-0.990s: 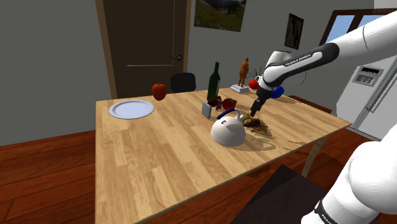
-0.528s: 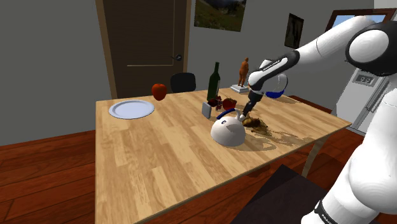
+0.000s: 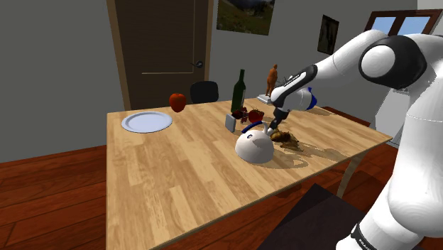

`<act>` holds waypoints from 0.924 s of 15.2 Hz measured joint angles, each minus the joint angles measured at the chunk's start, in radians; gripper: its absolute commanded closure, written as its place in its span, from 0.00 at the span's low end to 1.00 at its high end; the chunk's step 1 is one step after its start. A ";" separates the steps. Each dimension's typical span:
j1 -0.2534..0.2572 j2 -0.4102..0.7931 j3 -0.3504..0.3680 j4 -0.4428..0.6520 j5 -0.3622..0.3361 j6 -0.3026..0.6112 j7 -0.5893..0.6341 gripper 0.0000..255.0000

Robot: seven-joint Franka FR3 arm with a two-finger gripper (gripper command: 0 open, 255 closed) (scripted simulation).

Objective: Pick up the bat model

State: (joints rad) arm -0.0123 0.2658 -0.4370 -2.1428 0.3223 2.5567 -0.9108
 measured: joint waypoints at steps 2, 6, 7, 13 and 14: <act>-0.006 0.021 0.009 0.002 0.019 0.017 -0.013 0.00; -0.009 0.026 0.013 -0.005 0.026 0.027 -0.020 1.00; -0.009 0.026 0.013 -0.005 0.026 0.027 -0.020 1.00; -0.009 0.027 0.013 -0.004 0.027 0.027 -0.021 1.00; -0.007 0.023 0.011 -0.004 0.022 0.023 -0.016 1.00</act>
State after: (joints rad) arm -0.0189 0.2884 -0.4262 -2.1466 0.3445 2.5797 -0.9267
